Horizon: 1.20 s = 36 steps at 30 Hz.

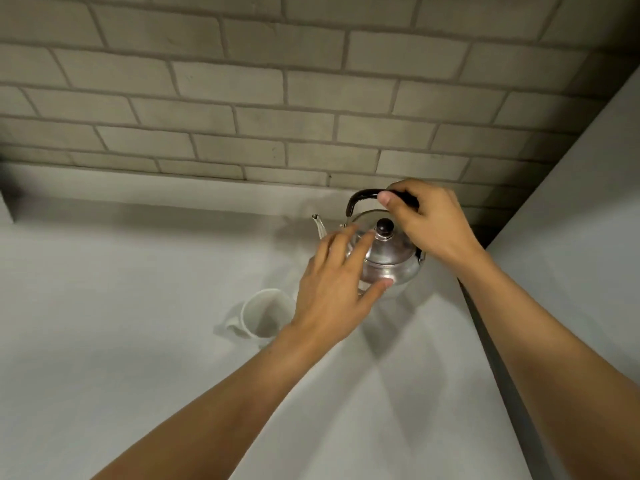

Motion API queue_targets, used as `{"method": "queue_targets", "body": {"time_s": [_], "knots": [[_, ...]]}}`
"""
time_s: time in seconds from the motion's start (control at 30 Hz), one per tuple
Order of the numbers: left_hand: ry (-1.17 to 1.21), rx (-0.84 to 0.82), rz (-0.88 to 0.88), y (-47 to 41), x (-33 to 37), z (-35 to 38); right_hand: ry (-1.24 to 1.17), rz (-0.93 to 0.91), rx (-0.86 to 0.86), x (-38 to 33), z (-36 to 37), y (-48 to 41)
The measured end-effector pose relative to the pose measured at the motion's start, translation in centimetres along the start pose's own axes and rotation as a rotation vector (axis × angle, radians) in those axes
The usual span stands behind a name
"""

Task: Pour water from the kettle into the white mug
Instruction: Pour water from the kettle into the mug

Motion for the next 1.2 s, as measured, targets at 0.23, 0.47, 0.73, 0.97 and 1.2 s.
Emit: {"method": "queue_targets", "body": {"time_s": [0.23, 0.47, 0.73, 0.97, 1.2], "knots": [[-0.034, -0.117, 0.004, 6.3, 0.8, 0.6, 0.004, 0.026, -0.038, -1.9, 0.0, 6.6], [0.029, -0.153, 0.032, 9.1, 1.2, 0.1, 0.017, -0.003, -0.098, -4.2, 0.7, 9.4], [0.133, -0.09, -0.039, 9.5, 0.5, -1.5, 0.076, -0.074, -0.188, -8.0, 1.0, 8.2], [0.229, -0.068, -0.108, 9.6, 0.3, -2.5, 0.159, -0.156, -0.324, -11.4, 2.3, 6.5], [0.346, -0.052, -0.169, 10.0, 0.4, -2.0, 0.26, -0.243, -0.415, -13.6, 3.4, 5.9]]}}
Point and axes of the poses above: each hand's wrist, its own y-axis away from the middle knuckle, its own z-axis out of the palm, x = y × z, the point moved 5 cm from there along -y, towards the middle knuckle, and after that the axes turned 10 degrees about -y, right-handed, at the moved point
